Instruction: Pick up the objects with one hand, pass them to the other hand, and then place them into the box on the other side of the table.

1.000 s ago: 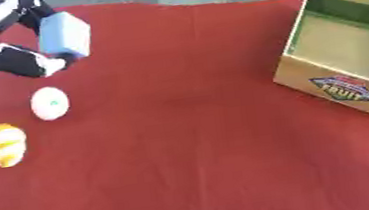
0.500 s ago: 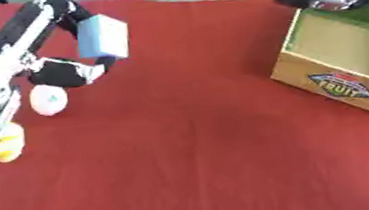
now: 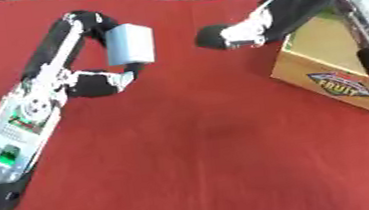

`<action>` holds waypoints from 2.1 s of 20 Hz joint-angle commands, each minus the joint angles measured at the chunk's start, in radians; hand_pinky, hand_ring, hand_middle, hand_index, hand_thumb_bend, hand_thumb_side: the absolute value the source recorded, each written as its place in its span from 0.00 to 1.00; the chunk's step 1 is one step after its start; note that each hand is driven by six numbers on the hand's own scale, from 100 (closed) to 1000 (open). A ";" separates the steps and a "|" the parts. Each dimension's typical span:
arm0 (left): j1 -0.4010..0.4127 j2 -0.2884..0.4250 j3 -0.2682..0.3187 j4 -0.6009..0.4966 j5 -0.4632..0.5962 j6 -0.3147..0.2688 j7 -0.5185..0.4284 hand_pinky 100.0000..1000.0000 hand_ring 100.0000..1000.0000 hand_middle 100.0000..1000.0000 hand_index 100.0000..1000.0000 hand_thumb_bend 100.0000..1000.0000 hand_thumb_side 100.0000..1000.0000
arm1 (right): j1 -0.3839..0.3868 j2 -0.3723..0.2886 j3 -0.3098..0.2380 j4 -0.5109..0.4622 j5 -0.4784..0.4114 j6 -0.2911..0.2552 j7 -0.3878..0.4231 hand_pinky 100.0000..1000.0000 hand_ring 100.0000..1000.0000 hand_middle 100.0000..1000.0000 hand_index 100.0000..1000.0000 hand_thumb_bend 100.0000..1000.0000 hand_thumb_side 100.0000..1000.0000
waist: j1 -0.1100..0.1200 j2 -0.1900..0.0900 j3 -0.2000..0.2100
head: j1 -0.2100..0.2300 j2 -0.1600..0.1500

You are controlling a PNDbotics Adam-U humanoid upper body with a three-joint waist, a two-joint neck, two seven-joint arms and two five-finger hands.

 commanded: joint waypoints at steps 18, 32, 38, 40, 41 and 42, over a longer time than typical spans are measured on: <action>0.036 -0.100 0.025 0.087 -0.003 -0.103 0.140 0.73 0.47 0.44 0.30 0.00 0.00 | -0.053 0.113 0.057 0.096 0.356 -0.155 0.053 0.80 0.82 0.78 0.85 0.38 0.20 | -0.029 -0.043 -0.027 | 0.024 0.021; 0.049 -0.120 0.031 0.098 0.038 -0.153 0.192 0.72 0.47 0.44 0.29 0.00 0.00 | -0.094 0.155 0.081 0.215 0.476 -0.195 -0.034 0.78 0.77 0.75 0.81 0.36 0.14 | -0.042 -0.040 -0.044 | 0.008 0.029; 0.049 -0.132 0.028 0.099 0.056 -0.158 0.207 0.72 0.46 0.43 0.29 0.00 0.00 | -0.082 0.172 0.075 0.234 0.526 -0.200 -0.068 0.78 0.77 0.74 0.80 0.36 0.13 | -0.043 -0.038 -0.036 | 0.002 0.027; 0.048 -0.137 0.027 0.098 0.061 -0.162 0.212 0.72 0.46 0.43 0.29 0.00 0.00 | -0.077 0.176 0.075 0.237 0.538 -0.200 -0.077 0.78 0.78 0.74 0.80 0.36 0.14 | -0.043 -0.036 -0.033 | 0.001 0.026; 0.047 -0.139 0.027 0.097 0.064 -0.163 0.214 0.72 0.46 0.43 0.29 0.00 0.00 | -0.075 0.178 0.076 0.240 0.545 -0.201 -0.080 0.79 0.78 0.74 0.80 0.36 0.14 | -0.044 -0.036 -0.031 | 0.001 0.026; 0.046 -0.141 0.026 0.094 0.066 -0.165 0.215 0.72 0.46 0.43 0.29 0.00 0.00 | -0.072 0.181 0.076 0.243 0.552 -0.201 -0.083 0.79 0.78 0.74 0.80 0.36 0.14 | -0.044 -0.035 -0.030 | 0.001 0.026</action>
